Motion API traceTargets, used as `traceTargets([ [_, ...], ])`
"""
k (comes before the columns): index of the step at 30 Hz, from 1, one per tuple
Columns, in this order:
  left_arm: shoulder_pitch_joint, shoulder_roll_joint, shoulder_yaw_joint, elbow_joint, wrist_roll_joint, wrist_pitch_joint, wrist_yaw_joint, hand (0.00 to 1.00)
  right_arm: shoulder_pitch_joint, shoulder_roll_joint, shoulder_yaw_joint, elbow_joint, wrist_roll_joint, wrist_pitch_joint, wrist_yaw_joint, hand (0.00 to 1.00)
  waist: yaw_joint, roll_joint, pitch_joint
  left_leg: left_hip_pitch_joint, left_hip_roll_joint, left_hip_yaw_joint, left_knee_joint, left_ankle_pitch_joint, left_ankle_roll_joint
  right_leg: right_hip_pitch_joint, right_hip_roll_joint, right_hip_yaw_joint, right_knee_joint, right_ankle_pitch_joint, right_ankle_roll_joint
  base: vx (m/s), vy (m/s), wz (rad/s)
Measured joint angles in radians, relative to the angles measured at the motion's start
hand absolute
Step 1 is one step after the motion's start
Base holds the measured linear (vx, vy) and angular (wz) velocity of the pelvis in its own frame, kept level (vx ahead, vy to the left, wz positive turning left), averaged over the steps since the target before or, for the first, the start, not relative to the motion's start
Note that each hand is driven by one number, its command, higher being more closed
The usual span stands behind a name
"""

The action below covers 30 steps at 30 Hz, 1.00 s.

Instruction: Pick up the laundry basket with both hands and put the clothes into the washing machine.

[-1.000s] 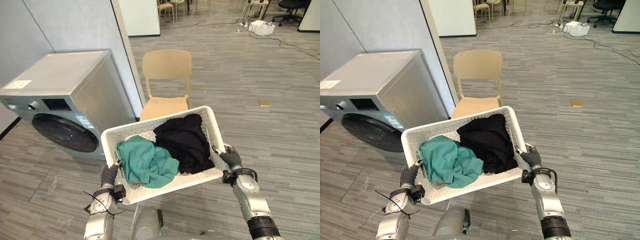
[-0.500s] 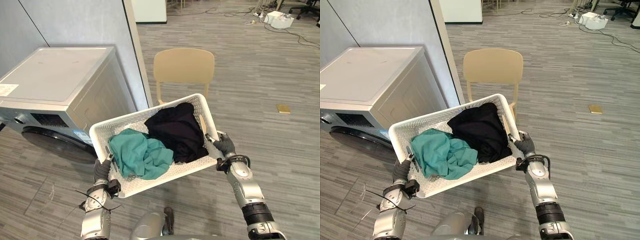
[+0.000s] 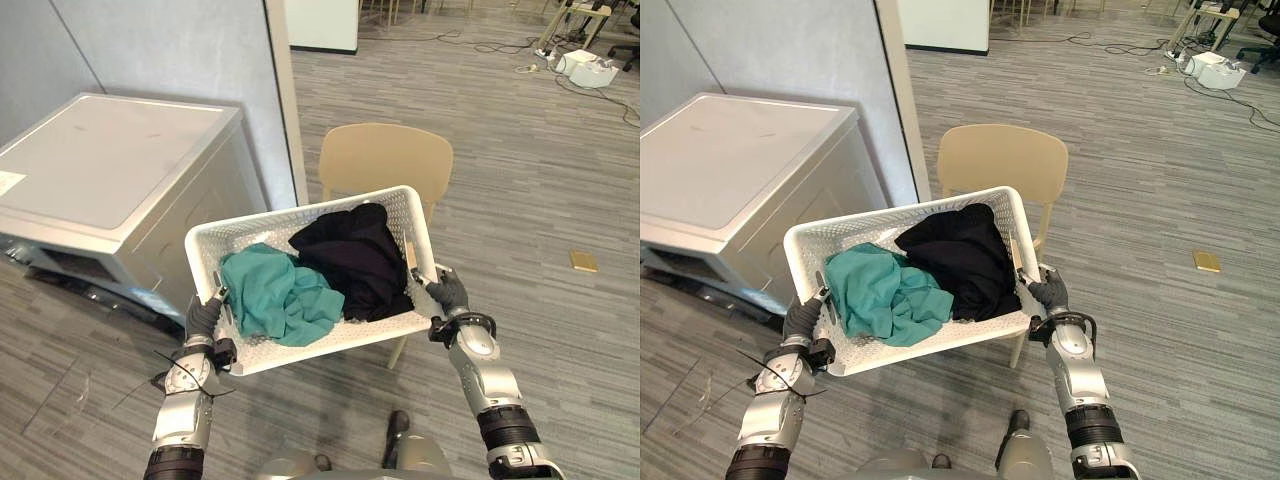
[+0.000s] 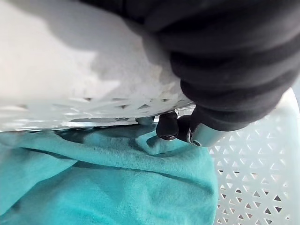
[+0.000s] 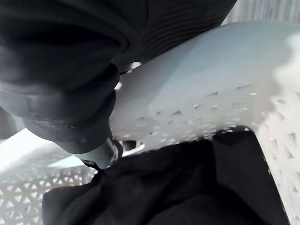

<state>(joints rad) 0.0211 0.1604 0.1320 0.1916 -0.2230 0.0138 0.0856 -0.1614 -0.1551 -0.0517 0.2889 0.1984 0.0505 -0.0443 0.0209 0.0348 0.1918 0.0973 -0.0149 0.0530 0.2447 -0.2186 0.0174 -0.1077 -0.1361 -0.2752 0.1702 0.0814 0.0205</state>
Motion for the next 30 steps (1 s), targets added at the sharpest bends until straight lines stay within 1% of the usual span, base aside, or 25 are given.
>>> traceTargets([
  [1,-0.01,0.0,-0.01,0.008,0.0,0.0,0.0,1.0,0.008,0.0,-0.011,0.0,0.001,0.001,0.001,1.0,-0.002,0.001,-0.001,0.003,0.025,-0.002,0.008,-0.009,-0.014,0.016,0.027,-0.008,-0.02,-0.004,-0.009,0.21,-0.161,-0.11],
  [2,-0.016,0.0,-0.023,0.014,0.001,0.0,-0.001,1.0,0.017,0.0,-0.026,0.0,0.005,0.001,0.002,1.0,-0.011,0.003,-0.001,0.011,0.045,-0.008,0.011,-0.018,-0.026,0.034,0.049,-0.015,-0.037,-0.009,-0.018,0.2,-0.153,-0.08],
  [4,-0.024,0.0,-0.046,0.018,0.001,0.001,-0.001,1.0,0.033,-0.002,-0.043,0.0,0.011,0.001,0.001,1.0,-0.011,0.004,-0.002,0.019,0.06,-0.013,0.018,-0.02,-0.03,0.049,0.067,-0.016,-0.047,-0.018,-0.027,0.16,-0.114,-0.06],
  [5,-0.026,0.0,-0.058,0.018,0.001,0.001,-0.002,1.0,0.045,-0.005,-0.053,0.0,0.025,0.0,0.002,1.0,-0.016,0.011,-0.002,0.014,0.069,-0.018,0.041,-0.025,-0.038,0.058,0.077,-0.02,-0.048,-0.03,-0.035,0.15,-0.102,0.1],
  [6,-0.028,0.0,-0.061,0.033,0.002,0.001,-0.009,1.0,0.055,-0.007,-0.053,0.0,0.027,0.0,0.002,1.0,-0.033,0.025,-0.001,-0.025,0.084,-0.024,0.143,-0.042,-0.063,0.075,0.085,-0.032,-0.05,-0.056,-0.034,0.11,-0.064,0.18],
  [7,-0.032,0.0,-0.061,0.042,0.002,0.001,-0.011,1.0,0.056,-0.008,-0.053,0.001,0.027,0.0,0.002,1.0,-0.037,0.029,0.001,-0.042,0.086,-0.023,0.182,-0.044,-0.065,0.08,0.085,-0.037,-0.05,-0.058,-0.036,0.1,-0.044,0.36],
  [8,-0.041,0.0,-0.066,0.063,0.002,0.005,-0.018,1.0,0.063,-0.018,-0.053,0.001,0.027,0.003,0.003,1.0,-0.05,0.053,0.012,-0.105,0.106,-0.019,0.352,-0.039,-0.079,0.114,0.091,-0.057,-0.054,-0.066,-0.037,0.08,-0.024,0.25],
  [9,-0.041,0.0,-0.082,0.066,0.002,0.006,-0.019,1.0,0.071,-0.031,-0.053,0.001,0.027,0.003,0.001,1.0,-0.055,0.086,0.021,-0.157,0.132,-0.005,0.493,-0.01,-0.129,0.138,0.102,-0.058,-0.05,-0.08,-0.037,0.08,-0.014,0.17],
  [10,-0.041,0.0,-0.087,0.067,0.002,0.006,-0.019,1.0,0.075,-0.037,-0.053,0.002,0.027,0.003,0.002,1.0,-0.053,0.101,0.022,-0.177,0.144,0.006,0.548,0.014,-0.165,0.149,0.106,-0.054,-0.049,-0.085,-0.038,0.09,0.006,-0.11],
  [11,-0.041,0.0,-0.091,0.073,0.002,0.006,-0.019,1.0,0.081,-0.042,-0.05,0.002,0.028,0.003,0.004,1.0,-0.049,0.12,0.019,-0.205,0.15,0.011,0.615,0.077,-0.19,0.161,0.104,-0.037,-0.052,-0.098,-0.045,0.1,0.016,-0.3],
  [12,-0.043,0.004,-0.091,0.076,0.001,0.006,-0.019,1.0,0.081,-0.04,-0.048,0.002,0.028,0.004,0.003,1.0,-0.041,0.115,0.022,-0.248,0.149,0.035,0.674,0.148,-0.161,0.173,0.088,-0.01,-0.071,-0.099,-0.047,0.13,0.023,-0.35],
  [13,-0.043,0.004,-0.091,0.076,0.001,0.006,-0.019,1.0,0.082,-0.04,-0.048,0.002,0.028,0.004,0.003,1.0,-0.035,0.108,0.026,-0.259,0.154,0.048,0.685,0.132,-0.143,0.177,0.084,0.0,-0.079,-0.096,-0.05,0.14,0.013,-0.44],
  [14,-0.043,0.005,-0.09,0.076,0.001,0.006,-0.019,1.0,0.079,-0.038,-0.048,0.003,0.028,0.004,0.001,1.0,-0.033,0.117,0.02,-0.265,0.186,0.059,0.641,0.065,-0.108,0.177,0.081,0.022,-0.086,-0.096,-0.051,0.14,0.019,-0.47],
  [15,-0.043,0.006,-0.091,0.076,0.001,0.006,-0.02,1.0,0.078,-0.038,-0.048,0.006,0.029,0.004,0.001,1.0,-0.032,0.105,0.027,-0.258,0.22,0.058,0.533,0.041,-0.095,0.177,0.076,0.043,-0.092,-0.097,-0.05,0.15,0.05,-0.62],
  [16,-0.043,0.007,-0.091,0.076,0.001,0.006,-0.02,1.0,0.07,-0.037,-0.047,0.023,0.03,0.004,0.001,1.0,-0.033,0.103,0.027,-0.237,0.239,0.047,0.371,0.042,-0.098,0.175,0.063,0.065,-0.094,-0.093,-0.037,0.13,0.088,-0.55],
  [17,-0.043,0.007,-0.092,0.077,0.001,0.009,-0.021,1.0,0.066,-0.038,-0.047,0.034,0.031,0.004,0.0,1.0,-0.035,0.101,0.027,-0.224,0.239,0.037,0.28,0.049,-0.108,0.171,0.06,0.074,-0.096,-0.088,-0.028,0.12,0.16,-0.57],
  [18,-0.043,0.007,-0.093,0.08,0.001,0.01,-0.021,1.0,0.059,-0.039,-0.047,0.054,0.035,0.003,0.001,1.0,-0.035,0.102,0.025,-0.201,0.246,0.014,0.15,0.076,-0.138,0.16,0.056,0.089,-0.097,-0.08,-0.011,0.09,0.169,-0.62],
  [19,-0.052,0.008,-0.1,0.101,0.001,0.012,-0.021,1.0,0.052,-0.041,-0.047,0.077,0.035,0.003,0.001,1.0,-0.036,0.123,0.012,-0.186,0.256,0.016,0.021,0.146,-0.183,0.146,0.058,0.107,-0.097,-0.079,0.01,0.1,0.195,-0.59],
  [20,-0.063,0.008,-0.106,0.12,0.001,0.013,-0.021,1.0,0.052,-0.046,-0.047,0.088,0.035,0.003,0.001,1.0,-0.039,0.127,0.009,-0.184,0.26,0.023,-0.025,0.198,-0.176,0.14,0.061,0.112,-0.097,-0.078,0.022,0.13,0.251,-0.44],
  [21,-0.083,0.011,-0.119,0.149,0.002,0.016,-0.021,1.0,0.05,-0.052,-0.048,0.103,0.035,0.005,0.0,1.0,-0.046,0.148,-0.002,-0.18,0.261,0.037,-0.065,0.242,-0.172,0.135,0.065,0.116,-0.096,-0.078,0.04,0.18,0.327,-0.03],
  [22,-0.135,0.034,-0.139,0.213,0.002,0.021,-0.021,1.0,0.042,-0.048,-0.049,0.137,0.036,0.009,-0.011,1.0,-0.055,0.11,0.002,-0.175,0.232,0.051,-0.098,0.24,-0.156,0.118,0.031,0.111,-0.083,-0.081,0.059,0.17,0.347,0.03],
  [23,-0.167,0.056,-0.158,0.245,0.001,0.023,-0.022,1.0,0.024,-0.047,-0.048,0.154,0.036,0.017,-0.011,1.0,-0.055,0.084,0.01,-0.177,0.206,0.063,-0.116,0.245,-0.148,0.099,0.008,0.112,-0.073,-0.08,0.07,0.11,0.325,0.04],
  [24,-0.207,0.072,-0.169,0.284,0.0,0.023,-0.022,1.0,-0.026,-0.048,-0.048,0.201,0.036,0.024,-0.018,1.0,-0.053,0.055,0.029,-0.19,0.171,0.085,-0.124,0.249,-0.143,0.074,-0.029,0.115,-0.07,-0.072,0.086,0.04,0.234,-0.09],
  [26,-0.249,0.079,-0.169,0.324,-0.001,0.023,-0.021,1.0,-0.097,-0.05,-0.048,0.257,0.036,0.037,-0.03,1.0,-0.051,0.043,0.057,-0.214,0.145,0.096,-0.12,0.247,-0.14,0.047,-0.058,0.114,-0.07,-0.059,0.101,0.0,0.165,-0.06],
  [30,-0.389,0.107,-0.168,0.4,-0.002,0.022,-0.017,1.0,-0.246,-0.072,-0.048,0.337,0.036,0.041,-0.045,1.0,-0.038,0.056,0.146,-0.31,0.141,0.107,-0.056,0.236,-0.123,-0.025,-0.07,0.116,-0.064,-0.037,0.116,-0.07,0.092,-0.04],
])
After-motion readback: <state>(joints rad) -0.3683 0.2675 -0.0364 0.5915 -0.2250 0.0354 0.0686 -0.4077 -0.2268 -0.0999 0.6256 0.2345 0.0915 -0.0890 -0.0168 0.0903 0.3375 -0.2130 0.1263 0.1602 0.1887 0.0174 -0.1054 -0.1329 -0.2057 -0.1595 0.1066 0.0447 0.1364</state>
